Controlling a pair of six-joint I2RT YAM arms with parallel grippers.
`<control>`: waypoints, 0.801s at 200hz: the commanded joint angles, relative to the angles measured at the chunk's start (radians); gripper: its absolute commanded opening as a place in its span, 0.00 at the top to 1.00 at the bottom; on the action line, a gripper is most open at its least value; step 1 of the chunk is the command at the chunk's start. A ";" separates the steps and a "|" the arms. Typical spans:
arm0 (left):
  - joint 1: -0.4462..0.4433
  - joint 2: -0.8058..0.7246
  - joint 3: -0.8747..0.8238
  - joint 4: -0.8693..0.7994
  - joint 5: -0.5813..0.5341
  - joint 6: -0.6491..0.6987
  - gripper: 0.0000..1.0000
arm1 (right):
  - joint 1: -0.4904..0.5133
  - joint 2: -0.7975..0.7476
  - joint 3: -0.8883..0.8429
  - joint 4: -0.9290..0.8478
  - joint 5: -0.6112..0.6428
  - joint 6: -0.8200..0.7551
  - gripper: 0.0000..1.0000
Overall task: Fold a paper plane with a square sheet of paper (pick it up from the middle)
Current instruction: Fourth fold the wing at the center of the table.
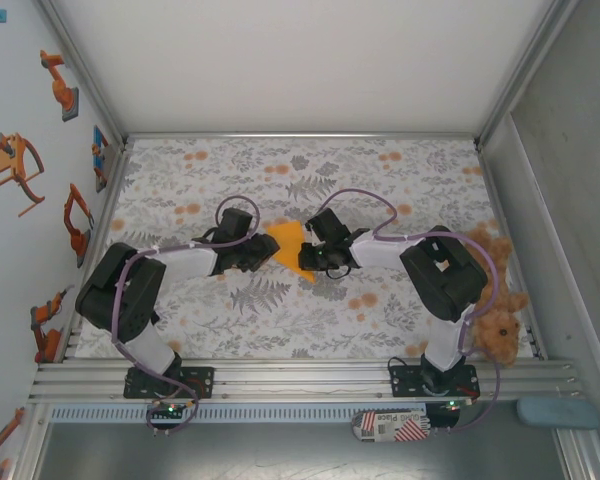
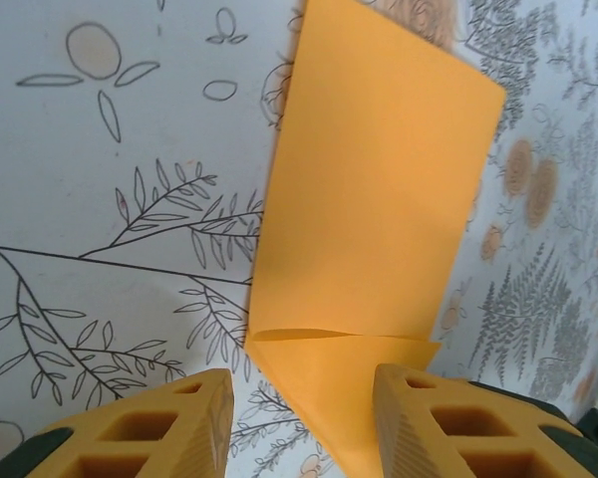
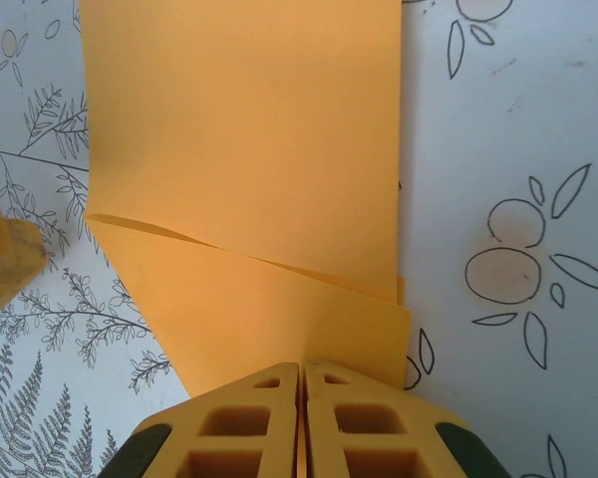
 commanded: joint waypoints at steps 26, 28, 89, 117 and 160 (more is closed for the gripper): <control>0.001 0.066 0.033 0.024 0.039 -0.024 0.66 | -0.005 0.029 -0.004 -0.037 0.003 0.012 0.91; 0.001 0.068 0.033 0.028 0.039 -0.024 0.66 | -0.005 0.029 -0.006 -0.037 0.003 0.012 0.91; 0.004 0.082 0.043 0.041 0.050 -0.027 0.75 | -0.005 0.035 -0.011 -0.028 -0.004 0.015 0.92; 0.006 0.079 0.043 0.053 0.058 -0.029 0.77 | -0.005 0.036 -0.016 -0.025 -0.004 0.015 0.92; 0.013 0.058 0.040 0.063 0.065 -0.019 0.78 | -0.005 0.039 -0.016 -0.025 -0.004 0.014 0.93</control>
